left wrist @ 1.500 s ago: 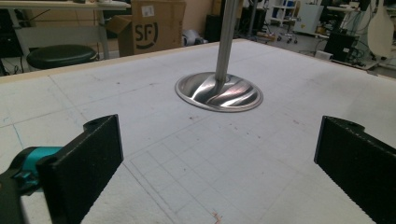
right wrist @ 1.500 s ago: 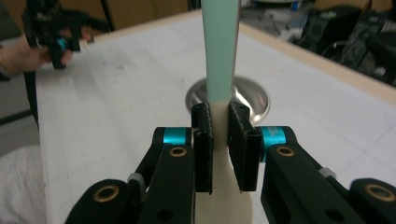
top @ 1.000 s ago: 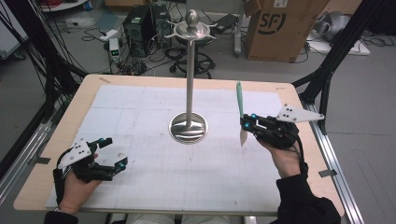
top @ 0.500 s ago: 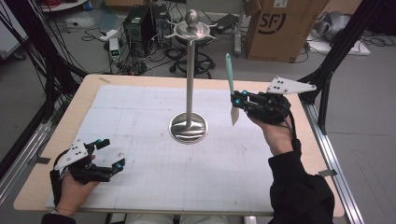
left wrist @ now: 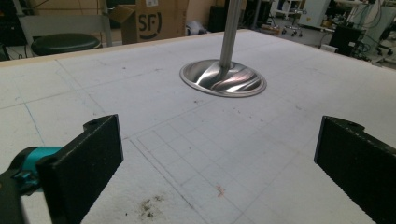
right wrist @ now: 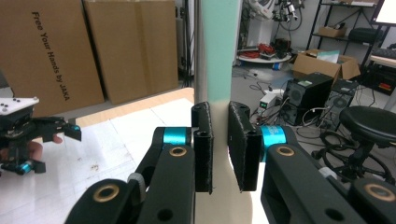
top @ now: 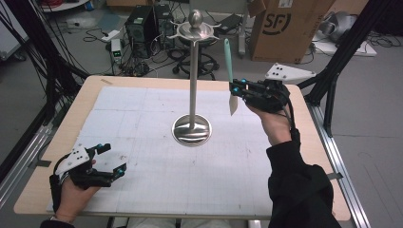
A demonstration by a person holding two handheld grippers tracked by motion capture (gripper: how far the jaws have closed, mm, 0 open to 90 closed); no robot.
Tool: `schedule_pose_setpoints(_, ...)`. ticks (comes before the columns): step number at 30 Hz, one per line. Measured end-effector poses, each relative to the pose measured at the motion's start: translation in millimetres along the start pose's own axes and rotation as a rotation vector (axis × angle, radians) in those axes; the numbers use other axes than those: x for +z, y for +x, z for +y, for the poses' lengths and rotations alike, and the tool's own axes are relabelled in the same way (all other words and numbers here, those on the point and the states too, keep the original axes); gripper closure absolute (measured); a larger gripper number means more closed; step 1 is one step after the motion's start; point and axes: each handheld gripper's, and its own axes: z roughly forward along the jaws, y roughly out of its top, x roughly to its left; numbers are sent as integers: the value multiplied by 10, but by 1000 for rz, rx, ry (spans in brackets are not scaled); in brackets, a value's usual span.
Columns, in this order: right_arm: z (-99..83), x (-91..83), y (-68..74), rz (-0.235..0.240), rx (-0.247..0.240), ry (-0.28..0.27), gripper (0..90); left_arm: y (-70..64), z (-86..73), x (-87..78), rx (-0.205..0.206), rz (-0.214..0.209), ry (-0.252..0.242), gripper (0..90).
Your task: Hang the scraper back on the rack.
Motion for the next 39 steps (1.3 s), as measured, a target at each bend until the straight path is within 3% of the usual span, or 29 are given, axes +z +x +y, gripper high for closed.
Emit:
schedule_pose_setpoints(24, 38, 156, -29, 9, 14, -1, 810, 14, -18, -96, -6, 19, -9, 17)
schedule_pose_setpoints(39, 35, 306, -14, 4, 8, 31, 809, 13, -22, -112, -7, 20, -6, 17)
